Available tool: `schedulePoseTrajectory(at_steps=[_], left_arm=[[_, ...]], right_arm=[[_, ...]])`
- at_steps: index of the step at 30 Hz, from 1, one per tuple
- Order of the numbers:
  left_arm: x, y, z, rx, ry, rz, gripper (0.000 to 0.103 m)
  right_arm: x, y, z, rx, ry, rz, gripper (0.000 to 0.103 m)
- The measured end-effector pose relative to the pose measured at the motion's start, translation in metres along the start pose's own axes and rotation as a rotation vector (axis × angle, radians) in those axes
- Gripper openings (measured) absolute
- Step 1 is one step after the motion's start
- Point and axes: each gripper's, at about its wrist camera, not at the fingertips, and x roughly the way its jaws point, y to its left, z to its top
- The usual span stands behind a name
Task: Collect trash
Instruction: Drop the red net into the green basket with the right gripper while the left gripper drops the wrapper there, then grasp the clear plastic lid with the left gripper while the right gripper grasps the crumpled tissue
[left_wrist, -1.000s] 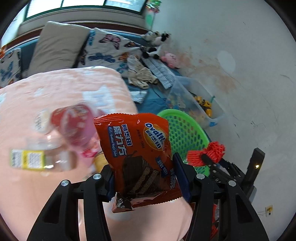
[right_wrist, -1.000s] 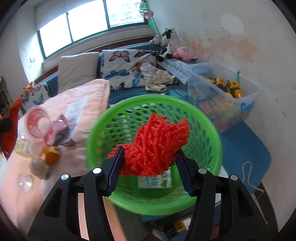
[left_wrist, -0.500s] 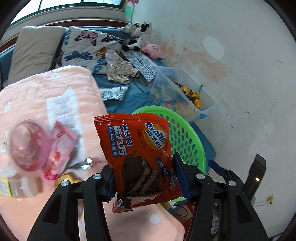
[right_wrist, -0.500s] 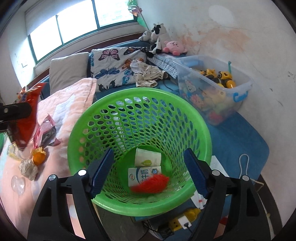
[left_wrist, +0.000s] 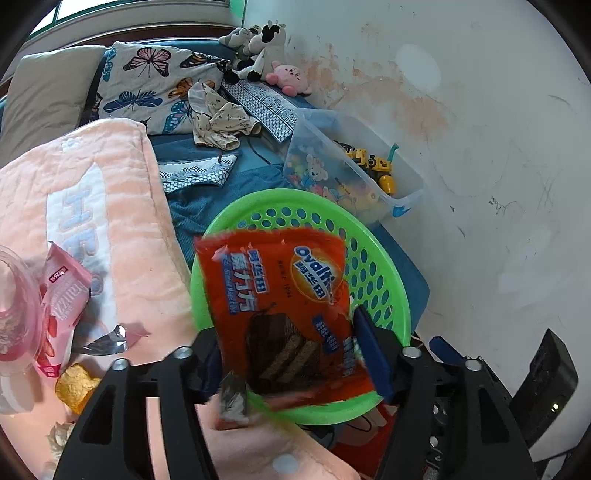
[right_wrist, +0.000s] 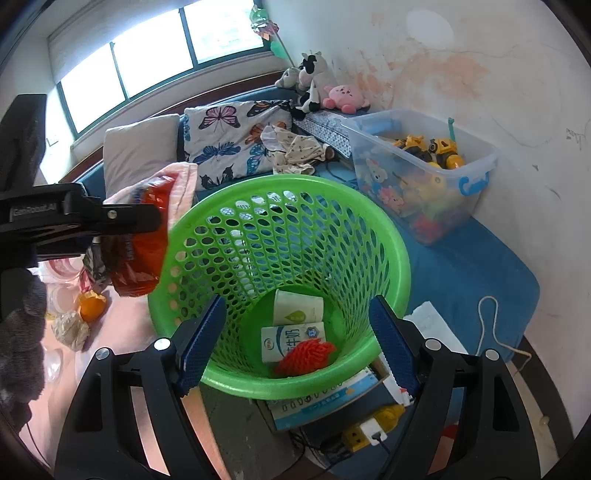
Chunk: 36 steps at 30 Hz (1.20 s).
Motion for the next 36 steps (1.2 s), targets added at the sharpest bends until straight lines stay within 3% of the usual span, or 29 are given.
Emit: schedulePoseTrajectory(at_steps=[7,17,28,36], left_arm=[[-0.007,0.002,-0.006,0.005,-0.016,0.003,0.072],[-0.064,0.025,-0.030,0.016,-0.077,0.084,0.072],[-0.124,0.081,-0.083,0.008,-0.118,0.251,0.076],[-0.145,0.131,-0.134,-0.034,-0.100,0.287,0.083]], right_arm=[[-0.005,0.005,0.000,-0.006,-0.008,0.013,0.079],[-0.026,0.034,-0.006,-0.046,-0.035,0.081,0.079],[-0.040,0.074,-0.014,-0.104,-0.044,0.166,0.079],[-0.039,0.090,-0.020,-0.105,-0.032,0.208,0.079]])
